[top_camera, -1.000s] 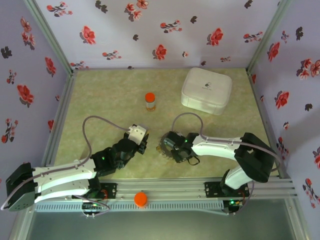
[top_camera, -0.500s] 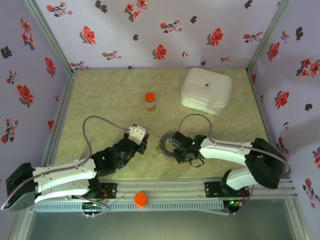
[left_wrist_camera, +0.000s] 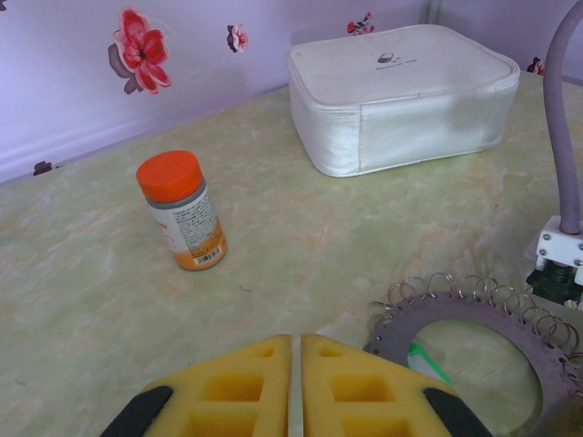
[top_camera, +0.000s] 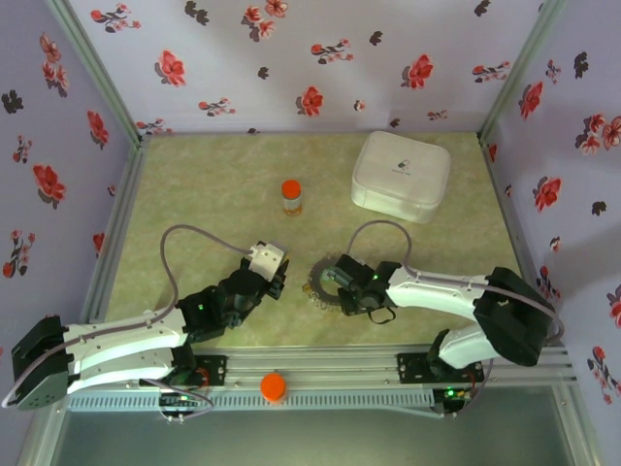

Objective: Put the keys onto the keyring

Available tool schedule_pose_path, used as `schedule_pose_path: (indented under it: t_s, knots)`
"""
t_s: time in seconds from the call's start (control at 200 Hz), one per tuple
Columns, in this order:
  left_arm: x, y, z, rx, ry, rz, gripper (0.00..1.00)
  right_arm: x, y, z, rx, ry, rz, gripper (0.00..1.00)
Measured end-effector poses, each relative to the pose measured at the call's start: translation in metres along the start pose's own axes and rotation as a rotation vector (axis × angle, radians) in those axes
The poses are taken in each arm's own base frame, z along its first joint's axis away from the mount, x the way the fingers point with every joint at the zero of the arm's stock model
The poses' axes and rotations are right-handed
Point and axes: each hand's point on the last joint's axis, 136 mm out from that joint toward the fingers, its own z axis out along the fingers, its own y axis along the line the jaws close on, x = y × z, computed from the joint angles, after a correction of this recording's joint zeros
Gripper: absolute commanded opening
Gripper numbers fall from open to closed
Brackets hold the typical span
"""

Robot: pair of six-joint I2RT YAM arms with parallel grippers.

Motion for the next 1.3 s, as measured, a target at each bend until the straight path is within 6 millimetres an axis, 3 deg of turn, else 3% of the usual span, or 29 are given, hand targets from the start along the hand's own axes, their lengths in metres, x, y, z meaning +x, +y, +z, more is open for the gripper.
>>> schedule_pose_path:
  t_s: [0.465,0.755,0.845,1.11,1.3]
  knots:
    - [0.000,0.000,0.000,0.000,0.000,0.000,0.13,-0.002,0.007,0.008,-0.033,-0.011,0.049,0.19]
    - [0.000,0.000,0.000,0.000,0.000,0.000,0.13,-0.006,0.009,0.007,-0.048,-0.026,0.075,0.06]
    - [0.000,0.000,0.000,0.000,0.000,0.000,0.13,-0.009,0.013,0.004,-0.068,-0.042,0.080,0.00]
    - [0.000,0.000,0.000,-0.001,-0.001,0.004,0.11,-0.006,0.005,-0.003,-0.042,-0.039,0.049,0.00]
    - [-0.002,0.004,0.001,-0.029,0.013,0.038,0.12,-0.015,0.007,-0.022,-0.068,-0.109,-0.038,0.00]
